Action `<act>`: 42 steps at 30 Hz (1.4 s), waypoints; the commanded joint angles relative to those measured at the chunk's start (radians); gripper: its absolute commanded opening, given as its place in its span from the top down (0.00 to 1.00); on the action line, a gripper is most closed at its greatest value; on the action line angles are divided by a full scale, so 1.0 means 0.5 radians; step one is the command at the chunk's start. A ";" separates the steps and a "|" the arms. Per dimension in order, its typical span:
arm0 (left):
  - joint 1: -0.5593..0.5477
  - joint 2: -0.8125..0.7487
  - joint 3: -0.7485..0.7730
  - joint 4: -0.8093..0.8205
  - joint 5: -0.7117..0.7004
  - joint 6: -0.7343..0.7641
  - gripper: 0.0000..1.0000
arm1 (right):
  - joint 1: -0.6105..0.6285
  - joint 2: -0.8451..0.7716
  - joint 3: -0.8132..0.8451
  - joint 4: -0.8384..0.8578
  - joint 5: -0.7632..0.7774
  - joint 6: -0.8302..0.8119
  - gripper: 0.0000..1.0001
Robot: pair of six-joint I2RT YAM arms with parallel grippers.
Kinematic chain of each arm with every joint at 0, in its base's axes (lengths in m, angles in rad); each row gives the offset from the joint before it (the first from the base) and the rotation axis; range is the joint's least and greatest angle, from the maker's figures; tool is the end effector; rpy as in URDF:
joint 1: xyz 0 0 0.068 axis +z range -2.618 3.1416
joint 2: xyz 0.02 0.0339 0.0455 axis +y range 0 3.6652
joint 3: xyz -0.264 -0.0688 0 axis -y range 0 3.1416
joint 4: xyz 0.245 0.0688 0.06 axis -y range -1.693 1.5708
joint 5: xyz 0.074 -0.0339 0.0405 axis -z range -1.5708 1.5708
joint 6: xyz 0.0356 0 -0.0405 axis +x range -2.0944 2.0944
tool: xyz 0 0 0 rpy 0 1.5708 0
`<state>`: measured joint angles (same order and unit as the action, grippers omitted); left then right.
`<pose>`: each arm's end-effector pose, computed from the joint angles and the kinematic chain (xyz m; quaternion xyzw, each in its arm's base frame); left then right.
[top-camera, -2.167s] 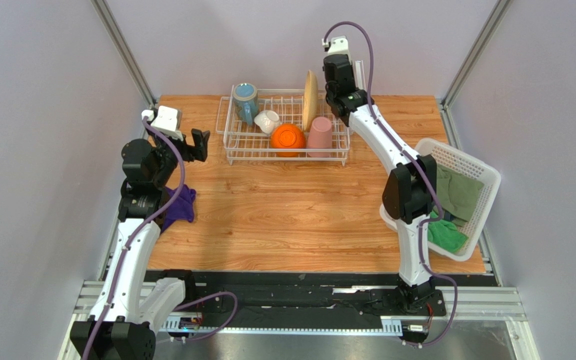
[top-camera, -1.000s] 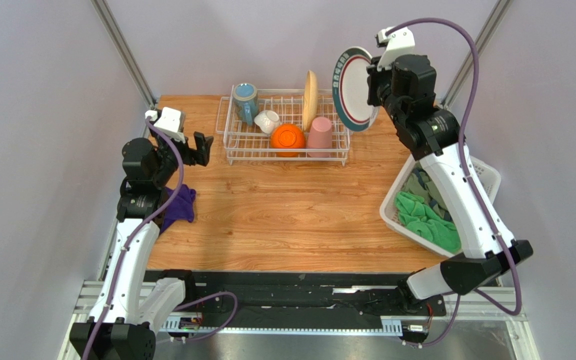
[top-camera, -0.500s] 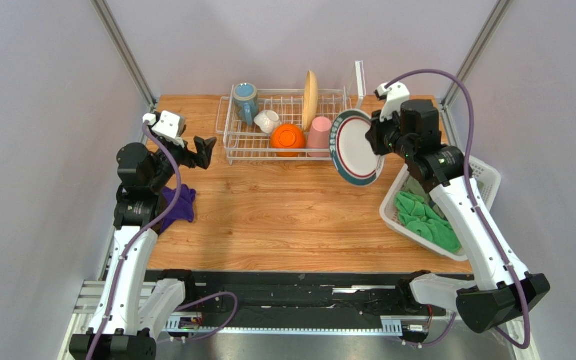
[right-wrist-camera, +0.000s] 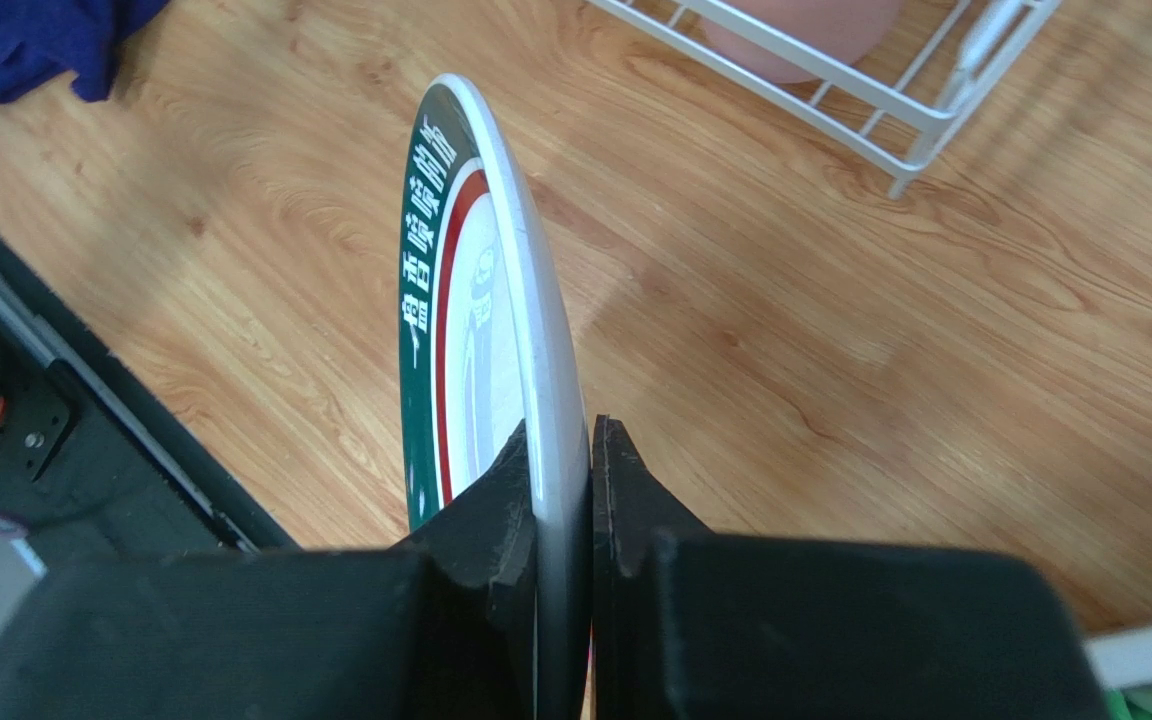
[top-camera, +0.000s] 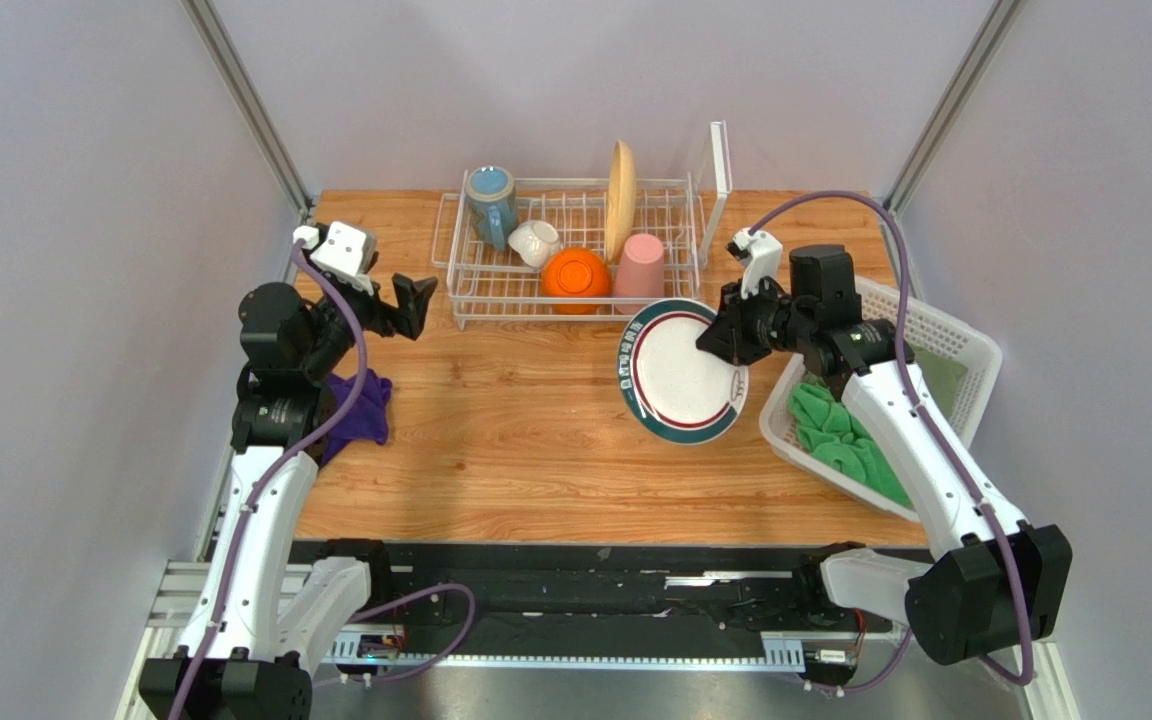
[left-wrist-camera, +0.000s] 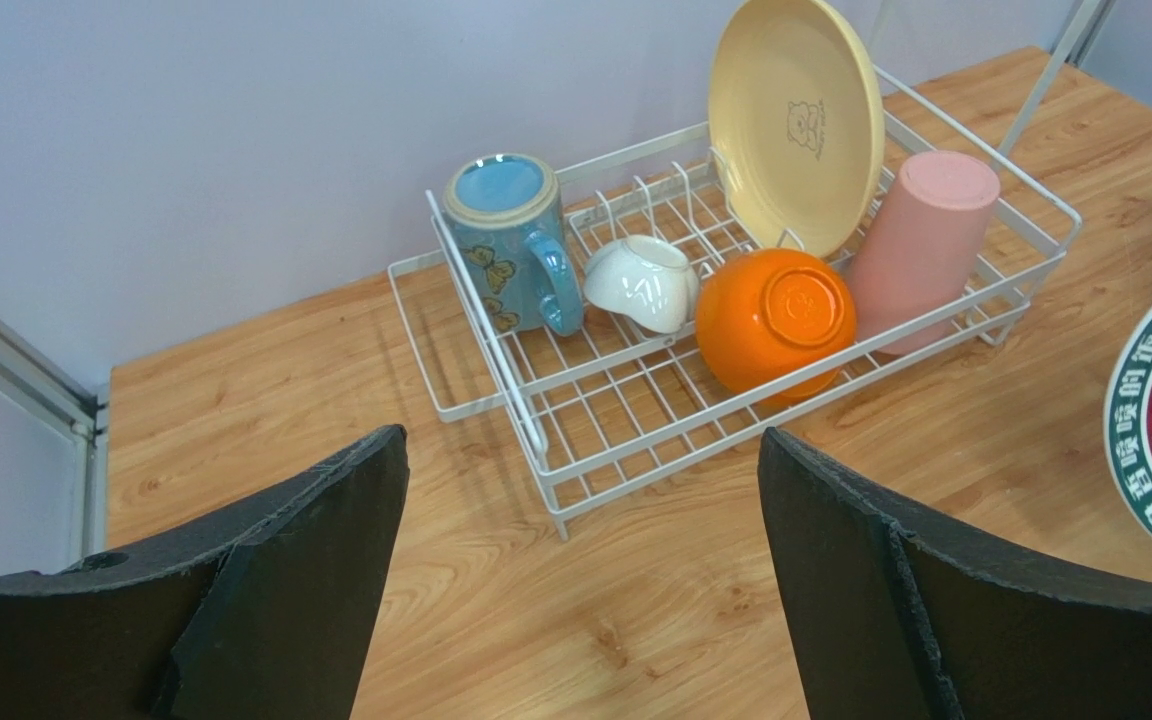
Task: Unload the mixed dishes from the dish rack
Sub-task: Place the plate at the center of the board.
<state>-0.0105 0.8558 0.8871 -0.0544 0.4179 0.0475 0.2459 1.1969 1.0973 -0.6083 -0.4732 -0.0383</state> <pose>0.1963 -0.0165 0.3780 0.1652 0.6952 -0.1357 0.6863 0.2420 0.0775 0.3259 -0.2221 0.8603 0.2539 0.3823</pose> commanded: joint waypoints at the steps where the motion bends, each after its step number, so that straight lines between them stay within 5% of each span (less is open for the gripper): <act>1: 0.009 0.003 -0.013 0.096 0.045 0.028 0.06 | -0.022 0.066 -0.032 0.225 -0.330 -0.037 1.00; 15: 0.009 0.022 -0.022 0.100 0.035 0.037 0.06 | -0.071 0.388 -0.124 0.238 -0.808 -0.288 1.00; 42: 0.009 0.037 -0.029 0.100 0.023 0.049 0.06 | -0.074 0.938 -0.179 0.259 -0.943 -0.411 1.00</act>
<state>-0.0105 0.8810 0.8776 -0.0402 0.4210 0.0540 0.2127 1.6558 1.0016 -0.5148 -0.8680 -0.2340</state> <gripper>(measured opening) 0.945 0.102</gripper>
